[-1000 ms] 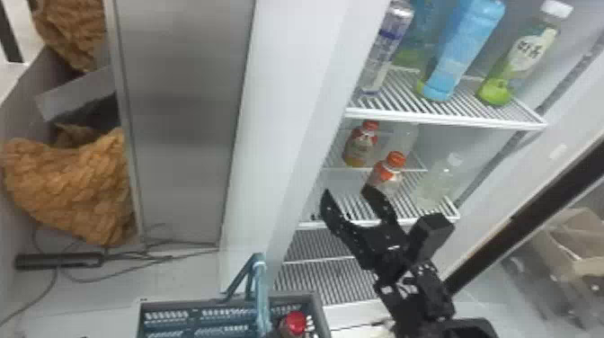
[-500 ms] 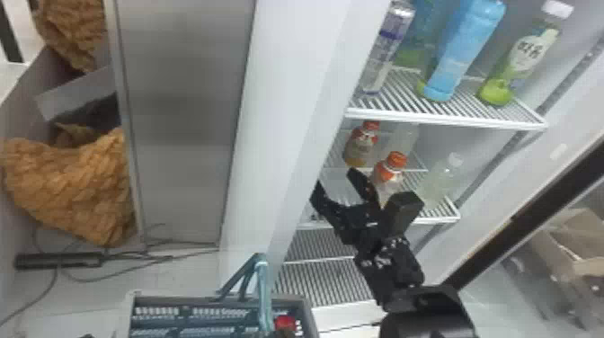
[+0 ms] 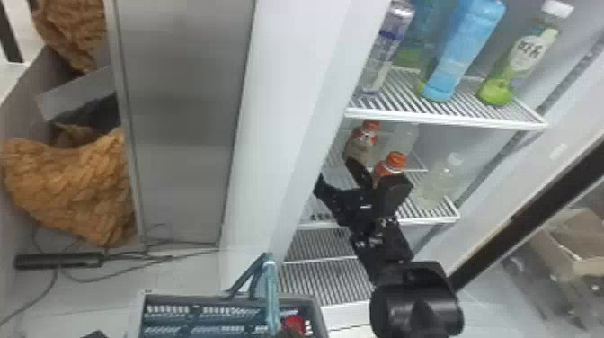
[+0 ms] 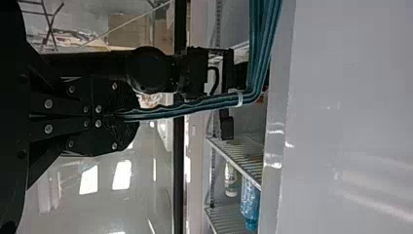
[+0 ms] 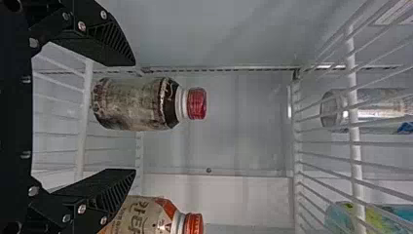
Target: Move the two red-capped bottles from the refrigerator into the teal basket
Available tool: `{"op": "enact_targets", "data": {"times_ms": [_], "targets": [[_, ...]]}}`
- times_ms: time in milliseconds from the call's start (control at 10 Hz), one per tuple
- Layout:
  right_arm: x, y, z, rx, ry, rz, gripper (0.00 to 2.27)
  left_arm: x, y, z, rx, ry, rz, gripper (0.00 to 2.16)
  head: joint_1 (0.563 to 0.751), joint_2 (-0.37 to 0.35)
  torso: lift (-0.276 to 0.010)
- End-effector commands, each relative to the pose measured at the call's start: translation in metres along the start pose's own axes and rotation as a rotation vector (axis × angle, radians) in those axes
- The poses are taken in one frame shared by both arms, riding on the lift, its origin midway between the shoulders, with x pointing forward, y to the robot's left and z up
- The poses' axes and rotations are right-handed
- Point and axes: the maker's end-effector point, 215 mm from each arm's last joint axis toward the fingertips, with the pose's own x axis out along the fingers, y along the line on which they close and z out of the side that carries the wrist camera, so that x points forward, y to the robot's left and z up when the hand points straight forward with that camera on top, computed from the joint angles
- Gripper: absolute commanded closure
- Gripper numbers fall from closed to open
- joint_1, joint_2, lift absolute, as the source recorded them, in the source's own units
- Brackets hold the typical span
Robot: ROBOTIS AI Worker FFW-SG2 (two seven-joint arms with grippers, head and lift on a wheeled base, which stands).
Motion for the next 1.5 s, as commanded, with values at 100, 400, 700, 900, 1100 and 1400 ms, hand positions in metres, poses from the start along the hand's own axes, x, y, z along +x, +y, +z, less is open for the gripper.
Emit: {"op": "enact_targets", "data": {"times_ms": [100, 400, 700, 900, 1100, 1400], "targets": [[0.016, -0.001, -0.001, 0.003, 0.002, -0.001, 0.26, 0.002, 0.001, -0.002, -0.005, 0.008, -0.002, 1.16, 0.695, -0.350, -0.224], [0.036, 0.010, 0.000, -0.001, 0.008, 0.015, 0.25, 0.004, 0.001, -0.003, -0.004, 0.014, -0.002, 1.16, 0.695, -0.350, -0.224], [0.054, 0.019, 0.002, -0.010, 0.013, 0.022, 0.25, 0.005, 0.000, -0.003, -0.008, 0.015, -0.008, 1.16, 0.695, -0.350, -0.224], [0.062, 0.021, 0.000, -0.010, 0.025, 0.018, 0.25, 0.005, -0.001, -0.003, -0.010, 0.014, -0.011, 1.16, 0.695, -0.350, -0.224], [0.071, 0.021, -0.002, -0.018, 0.041, 0.015, 0.25, 0.005, -0.001, -0.002, -0.011, 0.014, -0.012, 1.16, 0.695, -0.350, -0.224], [0.082, 0.021, -0.006, -0.028, 0.068, 0.011, 0.25, 0.006, -0.001, -0.003, -0.011, 0.018, -0.014, 1.16, 0.695, -0.350, -0.224]]}}
